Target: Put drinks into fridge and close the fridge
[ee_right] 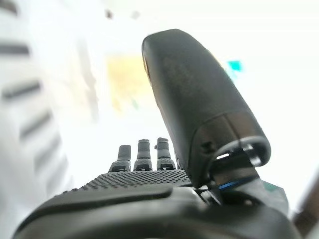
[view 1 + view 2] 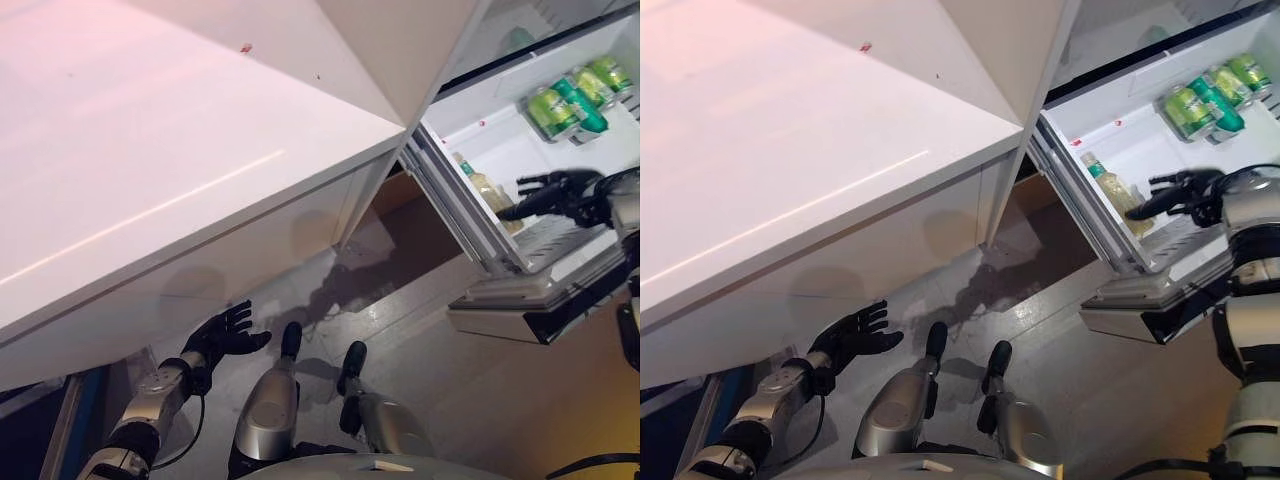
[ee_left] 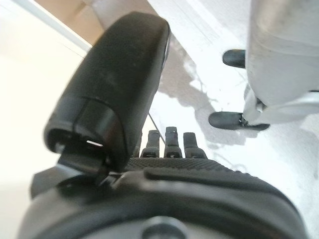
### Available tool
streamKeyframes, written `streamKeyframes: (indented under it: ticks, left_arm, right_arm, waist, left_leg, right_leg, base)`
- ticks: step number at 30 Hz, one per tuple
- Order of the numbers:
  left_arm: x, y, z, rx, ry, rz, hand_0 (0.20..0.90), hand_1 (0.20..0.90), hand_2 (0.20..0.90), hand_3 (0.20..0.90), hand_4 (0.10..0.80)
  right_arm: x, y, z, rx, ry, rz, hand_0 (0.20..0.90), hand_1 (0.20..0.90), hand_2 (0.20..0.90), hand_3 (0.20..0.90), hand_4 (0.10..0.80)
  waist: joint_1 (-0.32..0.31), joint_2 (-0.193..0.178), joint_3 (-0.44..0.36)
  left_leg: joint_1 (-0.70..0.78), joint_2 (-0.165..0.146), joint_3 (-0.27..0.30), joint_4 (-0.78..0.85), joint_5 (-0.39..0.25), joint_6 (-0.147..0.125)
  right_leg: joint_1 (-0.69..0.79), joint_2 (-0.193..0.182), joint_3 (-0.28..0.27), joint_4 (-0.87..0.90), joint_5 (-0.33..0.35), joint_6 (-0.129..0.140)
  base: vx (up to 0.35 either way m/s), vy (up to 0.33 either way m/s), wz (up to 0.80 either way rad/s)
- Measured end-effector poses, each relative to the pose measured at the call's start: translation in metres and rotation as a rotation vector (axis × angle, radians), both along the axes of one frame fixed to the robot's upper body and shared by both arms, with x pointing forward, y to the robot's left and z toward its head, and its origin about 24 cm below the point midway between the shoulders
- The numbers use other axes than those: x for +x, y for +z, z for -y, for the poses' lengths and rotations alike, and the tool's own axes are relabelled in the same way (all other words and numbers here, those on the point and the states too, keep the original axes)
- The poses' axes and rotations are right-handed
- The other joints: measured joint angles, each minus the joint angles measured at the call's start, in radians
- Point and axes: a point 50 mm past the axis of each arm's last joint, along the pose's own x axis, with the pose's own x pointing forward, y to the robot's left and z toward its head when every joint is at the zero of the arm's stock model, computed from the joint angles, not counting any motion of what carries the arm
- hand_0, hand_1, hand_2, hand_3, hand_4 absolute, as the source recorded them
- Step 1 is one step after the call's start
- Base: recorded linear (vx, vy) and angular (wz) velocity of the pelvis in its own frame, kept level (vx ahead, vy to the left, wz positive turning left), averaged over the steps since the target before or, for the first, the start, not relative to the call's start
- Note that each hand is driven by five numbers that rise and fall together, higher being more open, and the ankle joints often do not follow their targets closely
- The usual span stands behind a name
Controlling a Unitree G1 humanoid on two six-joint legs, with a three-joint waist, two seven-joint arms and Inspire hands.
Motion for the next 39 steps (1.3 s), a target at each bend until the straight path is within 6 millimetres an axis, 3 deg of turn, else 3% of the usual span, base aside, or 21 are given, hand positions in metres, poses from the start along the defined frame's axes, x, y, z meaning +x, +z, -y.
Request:
streamKeyframes:
  ticks: [4,7,11,15,19,23,25,33,39]
  left_arm:
    - [-0.011,-0.008,-0.009,0.029,0.049,-0.049,0.900,0.900,0.900,0.900,0.800]
    - [-0.022,-0.016,-0.013,0.044,0.071,-0.108,0.900,0.900,0.900,0.900,0.800]
    - [-0.040,-0.029,-0.009,0.038,0.078,-0.179,0.900,0.900,0.900,0.900,0.800]
    - [-0.052,-0.040,0.002,0.007,0.080,-0.225,0.900,0.900,0.900,0.900,0.800]
    - [-0.070,-0.052,0.012,-0.002,0.069,-0.293,0.900,0.900,0.900,0.900,0.800]
    - [-0.084,-0.059,0.021,-0.014,0.049,-0.336,0.900,0.900,0.900,0.900,0.800]
    - [-0.085,-0.061,0.025,-0.012,0.027,-0.347,0.900,0.900,0.900,0.900,0.800]
    - [-0.062,-0.055,0.034,0.001,0.024,-0.287,0.900,0.900,0.900,0.900,0.800]
    - [-0.037,-0.045,0.038,0.001,0.043,-0.207,0.900,0.900,0.900,0.900,0.800]
  right_arm:
    - [-0.013,0.045,0.001,0.073,0.020,0.264,0.900,0.900,0.900,0.900,0.800]
    - [-0.026,0.054,0.005,0.174,-0.004,0.429,0.900,0.900,0.900,0.900,0.800]
    - [-0.040,0.035,0.013,0.309,-0.101,0.532,0.900,0.900,0.900,0.900,0.800]
    - [-0.053,0.010,0.030,0.487,-0.276,0.679,0.900,0.900,0.900,0.900,0.800]
    - [-0.058,-0.027,0.031,0.650,-0.427,0.786,0.900,0.900,0.900,0.900,0.800]
    - [-0.069,-0.079,0.030,0.717,-0.585,0.729,0.900,0.900,0.900,0.900,0.800]
    - [-0.070,-0.093,0.026,0.764,-0.619,0.710,0.900,0.900,0.900,0.900,0.800]
    - [-0.066,-0.087,0.032,0.848,-0.704,0.840,0.900,0.900,0.900,0.900,0.800]
    - [-0.059,-0.089,0.033,0.937,-0.748,0.857,0.900,0.900,0.900,0.900,0.800]
  waist:
    - [-0.044,-0.035,-0.021]
    - [-0.080,-0.061,-0.080]
    - [-0.132,-0.050,-0.207]
    - [-0.164,-0.008,-0.274]
    - [-0.192,0.033,-0.300]
    - [-0.193,0.048,-0.302]
    - [-0.190,0.051,-0.297]
    - [-0.115,0.061,-0.197]
    - [-0.088,0.078,-0.133]
  left_leg:
    - [0.042,-0.003,0.039,-0.018,-0.003,0.003]
    - [0.063,-0.002,0.072,-0.028,-0.013,0.005]
    - [0.091,-0.005,0.099,-0.033,-0.034,0.009]
    - [0.137,-0.010,0.116,-0.029,-0.058,0.013]
    - [0.153,-0.010,0.111,0.000,-0.088,0.016]
    - [0.111,-0.010,0.083,0.116,-0.139,0.028]
    - [0.065,-0.015,0.067,0.194,-0.170,0.031]
    - [-0.151,-0.047,0.008,0.543,-0.300,0.052]
    - [-0.278,-0.063,0.000,0.704,-0.346,0.072]
  right_leg:
    - [0.015,0.003,0.043,-0.001,0.000,0.001]
    - [0.017,0.004,0.072,-0.001,-0.001,0.003]
    - [0.030,0.004,0.104,-0.003,-0.007,0.012]
    - [0.070,0.000,0.126,-0.003,-0.016,0.022]
    - [0.076,-0.003,0.154,0.014,-0.030,0.027]
    - [0.038,-0.009,0.155,0.117,-0.082,0.017]
    - [-0.008,-0.012,0.146,0.205,-0.116,0.019]
    - [-0.206,-0.060,0.118,0.554,-0.264,0.019]
    - [-0.317,-0.089,0.111,0.696,-0.306,0.031]
  base:
    - [0.068,0.074,-0.28]
    - [0.080,0.065,-0.33]
    - [0.101,0.019,-0.28]
    - [0.119,-0.005,-0.18]
    - [0.118,-0.025,-0.20]
    - [0.036,-0.025,-0.01]
    - [-0.027,-0.006,0.16]
    - [-0.066,0.024,0.18]
    - [-0.078,0.051,0.13]
